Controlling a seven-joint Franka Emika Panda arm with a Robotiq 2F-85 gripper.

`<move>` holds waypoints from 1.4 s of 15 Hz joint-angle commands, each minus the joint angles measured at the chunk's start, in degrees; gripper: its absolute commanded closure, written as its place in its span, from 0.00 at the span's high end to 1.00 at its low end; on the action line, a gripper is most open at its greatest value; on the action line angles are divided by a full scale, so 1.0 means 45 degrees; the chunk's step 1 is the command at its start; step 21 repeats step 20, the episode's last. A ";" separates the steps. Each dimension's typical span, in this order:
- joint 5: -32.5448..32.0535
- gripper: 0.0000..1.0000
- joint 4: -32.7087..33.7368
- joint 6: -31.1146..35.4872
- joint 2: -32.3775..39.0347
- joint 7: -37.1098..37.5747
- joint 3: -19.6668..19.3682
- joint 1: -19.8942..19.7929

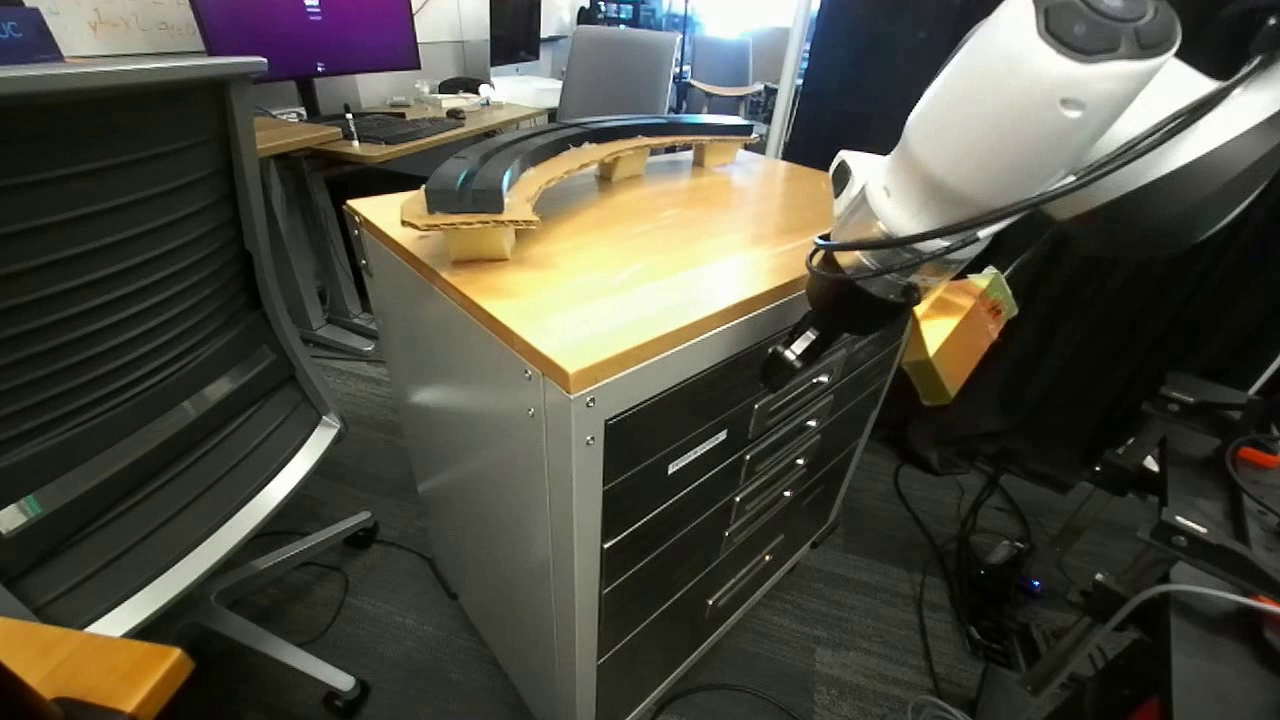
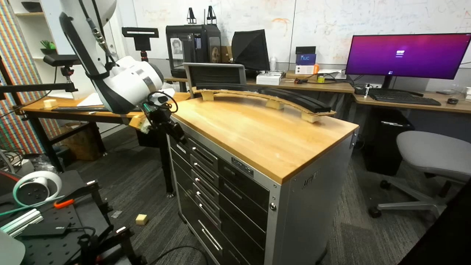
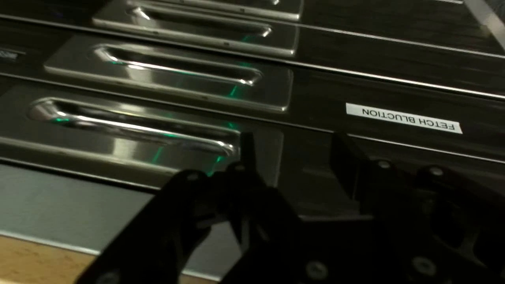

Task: Put the screwdriver inside the open drawer then close the drawer

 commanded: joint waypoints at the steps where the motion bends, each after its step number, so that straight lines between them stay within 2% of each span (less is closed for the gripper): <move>1: 0.3444 0.84 -0.2554 -0.0149 -0.2058 -0.3460 0.2158 -0.2441; 2: 0.4433 0.90 -0.3034 -0.0291 -0.2352 -0.4425 0.3435 -0.3683; 3: 0.5512 0.99 -0.3292 -0.0435 -0.2736 -0.5423 0.4100 -0.4352; 7: 0.9767 1.00 -0.3658 -0.1257 -0.3483 -0.9275 0.7932 -0.7901; 10: 1.2943 1.00 -0.3083 -0.2765 -0.4238 -1.1745 0.9894 -0.9396; 12: 1.5062 1.00 -0.2524 -0.4187 -0.4942 -1.3411 1.0661 -0.9925; 13: 1.6104 1.00 -0.2313 -0.4924 -0.5584 -1.4196 1.0728 -0.9900; 14: 1.7164 1.00 -0.1973 -0.5766 -0.6221 -1.4934 0.8592 -0.7702; 15: 1.7435 1.00 -0.1690 -0.6558 -0.6723 -1.5126 0.8201 -0.7418; 17: 1.7779 1.00 -0.1056 -0.7920 -0.7598 -1.5011 0.6815 -0.6374; 18: 1.6977 1.00 -0.1396 -0.6778 -0.6398 -1.4534 0.6525 -0.5930; 21: 1.7199 1.00 -0.1059 -0.7621 -0.7243 -1.4539 0.6075 -0.5595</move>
